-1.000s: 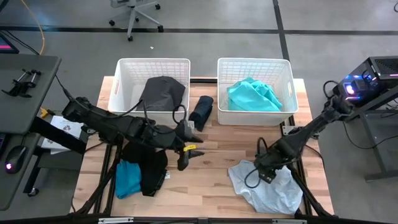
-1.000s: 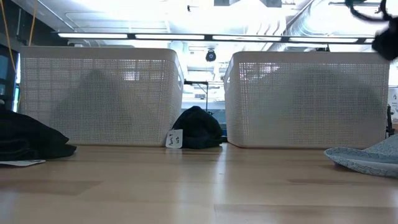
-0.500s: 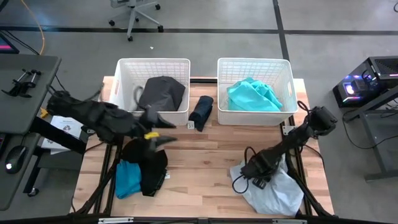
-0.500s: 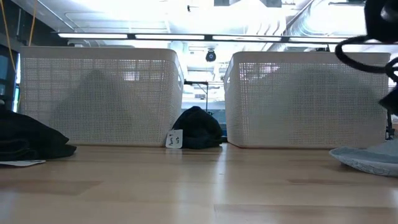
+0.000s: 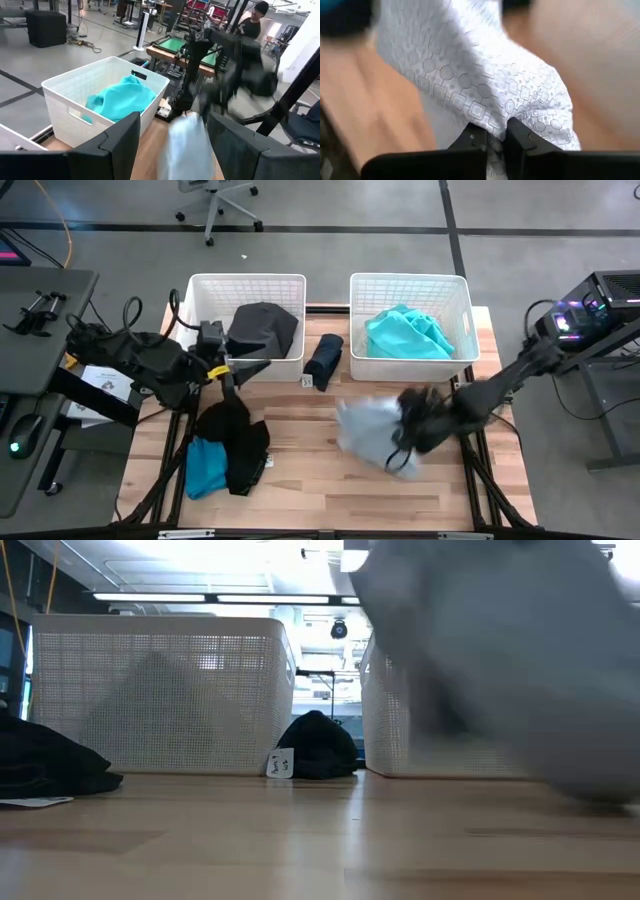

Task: Sort clothes
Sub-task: Put the white patient gown into the right white laundry bin

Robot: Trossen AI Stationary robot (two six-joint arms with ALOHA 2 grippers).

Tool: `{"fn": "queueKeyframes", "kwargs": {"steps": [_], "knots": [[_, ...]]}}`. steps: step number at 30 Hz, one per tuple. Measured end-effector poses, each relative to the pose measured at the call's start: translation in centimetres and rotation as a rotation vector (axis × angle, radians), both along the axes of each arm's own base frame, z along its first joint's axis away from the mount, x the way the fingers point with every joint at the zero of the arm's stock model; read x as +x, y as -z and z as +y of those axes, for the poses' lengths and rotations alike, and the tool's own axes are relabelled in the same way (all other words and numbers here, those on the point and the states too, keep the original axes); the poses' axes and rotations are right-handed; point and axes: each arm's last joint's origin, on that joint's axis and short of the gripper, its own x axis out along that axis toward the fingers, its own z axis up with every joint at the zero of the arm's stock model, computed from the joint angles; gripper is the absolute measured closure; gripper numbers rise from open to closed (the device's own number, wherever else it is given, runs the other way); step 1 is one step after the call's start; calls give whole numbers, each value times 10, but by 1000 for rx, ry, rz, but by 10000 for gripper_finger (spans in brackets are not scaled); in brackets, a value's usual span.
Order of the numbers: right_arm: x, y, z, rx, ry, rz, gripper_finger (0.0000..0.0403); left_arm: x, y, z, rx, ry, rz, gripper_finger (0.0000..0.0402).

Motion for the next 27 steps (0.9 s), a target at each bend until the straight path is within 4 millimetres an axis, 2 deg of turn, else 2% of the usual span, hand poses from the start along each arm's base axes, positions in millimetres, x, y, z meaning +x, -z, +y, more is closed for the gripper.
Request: {"fn": "queueKeyframes", "kwargs": {"steps": [5, 8, 11, 14, 18, 21, 24, 27], "knots": [[-23, -90, -41, -263, 70, -175, 398, 15, 4, -4, -3, -10, -7, 184], [-33, -132, -70, -433, 124, -286, 398, 23, 6, -6, -4, -16, -11, 184], [-44, -158, -100, -609, 242, -284, 398, 31, 9, -8, -4, -20, -10, 184], [-53, -171, -129, -737, 389, -209, 398, 35, 11, -9, -4, -21, -8, 184], [-51, -166, -165, -736, 452, -64, 398, 39, 13, -11, 0, -20, 3, 184], [-38, -145, -192, -619, 391, 18, 398, 40, 14, -11, 1, -20, 5, 184], [-17, -102, -220, -499, 335, 99, 398, 40, 14, -11, 8, -19, 7, 184], [-3, -37, -246, -339, 298, 175, 398, 40, 14, -11, 7, -16, 8, 184]]}}
